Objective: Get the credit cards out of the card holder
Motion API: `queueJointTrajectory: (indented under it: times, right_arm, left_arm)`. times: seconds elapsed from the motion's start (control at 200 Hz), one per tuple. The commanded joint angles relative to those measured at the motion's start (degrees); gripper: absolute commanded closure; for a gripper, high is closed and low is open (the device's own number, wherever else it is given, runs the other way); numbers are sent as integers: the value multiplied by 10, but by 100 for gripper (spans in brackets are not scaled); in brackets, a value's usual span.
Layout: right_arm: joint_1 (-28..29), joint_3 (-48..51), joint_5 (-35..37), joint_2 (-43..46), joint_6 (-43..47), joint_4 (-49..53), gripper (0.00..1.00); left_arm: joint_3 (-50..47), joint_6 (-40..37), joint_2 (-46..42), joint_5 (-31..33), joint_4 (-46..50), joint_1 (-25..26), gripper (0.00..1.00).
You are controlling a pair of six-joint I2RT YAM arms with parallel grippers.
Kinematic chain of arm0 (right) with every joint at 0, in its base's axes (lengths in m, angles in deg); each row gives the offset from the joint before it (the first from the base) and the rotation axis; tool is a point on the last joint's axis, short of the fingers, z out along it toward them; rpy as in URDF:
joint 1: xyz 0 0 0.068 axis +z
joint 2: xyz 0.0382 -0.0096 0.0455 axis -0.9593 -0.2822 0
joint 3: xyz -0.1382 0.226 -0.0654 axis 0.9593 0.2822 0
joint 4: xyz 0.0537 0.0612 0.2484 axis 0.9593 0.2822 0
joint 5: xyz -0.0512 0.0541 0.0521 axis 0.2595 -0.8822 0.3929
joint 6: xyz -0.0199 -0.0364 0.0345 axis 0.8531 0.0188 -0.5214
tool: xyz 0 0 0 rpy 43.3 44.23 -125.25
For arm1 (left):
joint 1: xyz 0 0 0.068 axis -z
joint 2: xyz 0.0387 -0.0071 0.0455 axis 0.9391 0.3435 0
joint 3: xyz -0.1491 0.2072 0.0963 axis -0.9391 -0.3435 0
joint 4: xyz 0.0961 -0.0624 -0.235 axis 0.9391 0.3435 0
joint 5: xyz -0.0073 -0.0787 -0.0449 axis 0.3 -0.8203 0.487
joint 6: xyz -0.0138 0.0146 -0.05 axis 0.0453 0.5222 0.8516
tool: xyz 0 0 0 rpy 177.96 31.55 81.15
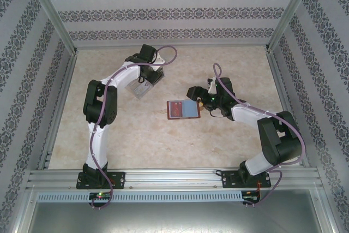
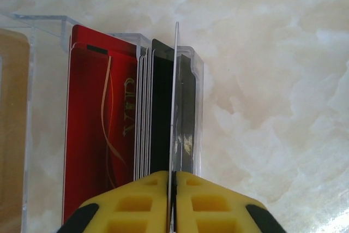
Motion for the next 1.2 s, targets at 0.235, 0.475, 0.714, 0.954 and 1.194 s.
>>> queueJointTrajectory:
  times: [0.235,0.475,0.714,0.954,1.194]
  right_arm:
    - [11,-19,10,17,2,25,7]
    - [52,-53,80,35,58,122,12]
    - [140,-149,214,-4,147,293,23]
    - [202,-230,288,-89,179,362,31]
    - [226,-287,327,-168,192,422,40]
  left_arm:
    - [5,37,-40,-7,0,-9,55]
    - [-44,174,-133,-8,-33,-12,32]
    - [-210,324,-261,26,-96,-13,14]
    - [-340,414,-377,32,-118,-13,0]
    - [-404,466,-429,31,-118,-13,0]
